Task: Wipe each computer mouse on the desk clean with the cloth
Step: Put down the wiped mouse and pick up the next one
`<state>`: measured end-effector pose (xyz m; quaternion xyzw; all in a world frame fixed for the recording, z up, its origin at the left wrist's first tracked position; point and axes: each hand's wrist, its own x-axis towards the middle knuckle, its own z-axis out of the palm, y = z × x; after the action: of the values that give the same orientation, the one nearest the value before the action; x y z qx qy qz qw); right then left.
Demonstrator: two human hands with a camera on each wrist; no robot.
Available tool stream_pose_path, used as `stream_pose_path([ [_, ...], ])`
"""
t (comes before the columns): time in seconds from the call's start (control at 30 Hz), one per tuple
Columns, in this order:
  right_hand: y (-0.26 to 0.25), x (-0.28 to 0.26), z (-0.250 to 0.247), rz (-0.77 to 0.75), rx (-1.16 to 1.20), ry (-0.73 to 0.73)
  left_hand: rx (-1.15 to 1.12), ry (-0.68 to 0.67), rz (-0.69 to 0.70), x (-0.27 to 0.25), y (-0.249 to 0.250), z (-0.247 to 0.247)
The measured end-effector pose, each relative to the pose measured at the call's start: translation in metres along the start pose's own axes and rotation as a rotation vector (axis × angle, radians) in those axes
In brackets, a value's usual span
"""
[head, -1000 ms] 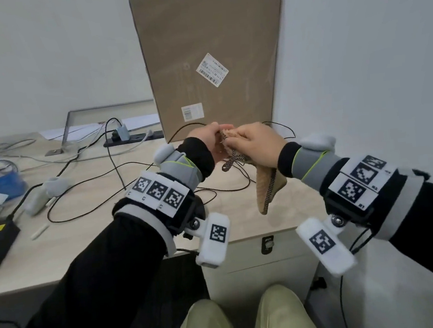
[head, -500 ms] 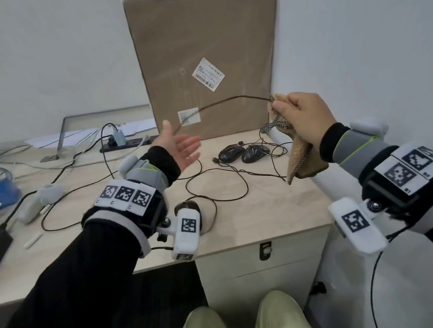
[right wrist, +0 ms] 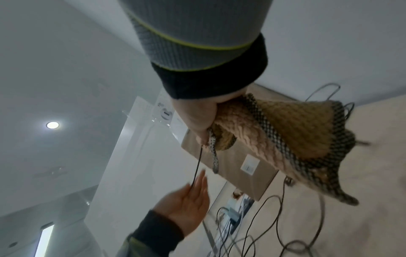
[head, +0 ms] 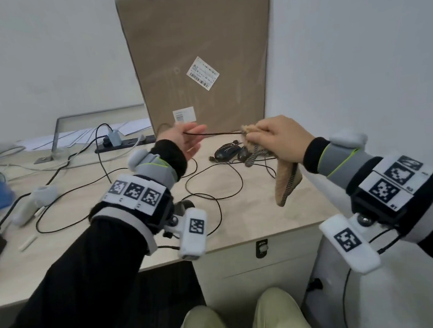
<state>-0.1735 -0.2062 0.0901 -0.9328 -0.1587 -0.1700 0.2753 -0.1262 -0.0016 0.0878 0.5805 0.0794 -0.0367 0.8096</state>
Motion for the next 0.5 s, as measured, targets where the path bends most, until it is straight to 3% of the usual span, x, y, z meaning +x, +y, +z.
stream_pose_path([
  [0.1, 0.018, -0.004, -0.02, 0.075, 0.077, 0.132, -0.117, 0.13, 0.057, 0.009, 0.012, -0.033],
  [0.27, 0.029, -0.002, -0.021, 0.173, 0.232, 0.283, -0.216, 0.143, 0.033, 0.012, 0.007, -0.04],
  [0.37, 0.024, 0.004, -0.016, 0.188, 0.303, 0.343, -0.233, 0.019, -0.126, 0.004, -0.004, -0.022],
  [0.5, 0.01, 0.011, -0.012, 0.154, 0.309, 0.379, -0.044, -0.147, -0.327, -0.019, -0.018, 0.006],
])
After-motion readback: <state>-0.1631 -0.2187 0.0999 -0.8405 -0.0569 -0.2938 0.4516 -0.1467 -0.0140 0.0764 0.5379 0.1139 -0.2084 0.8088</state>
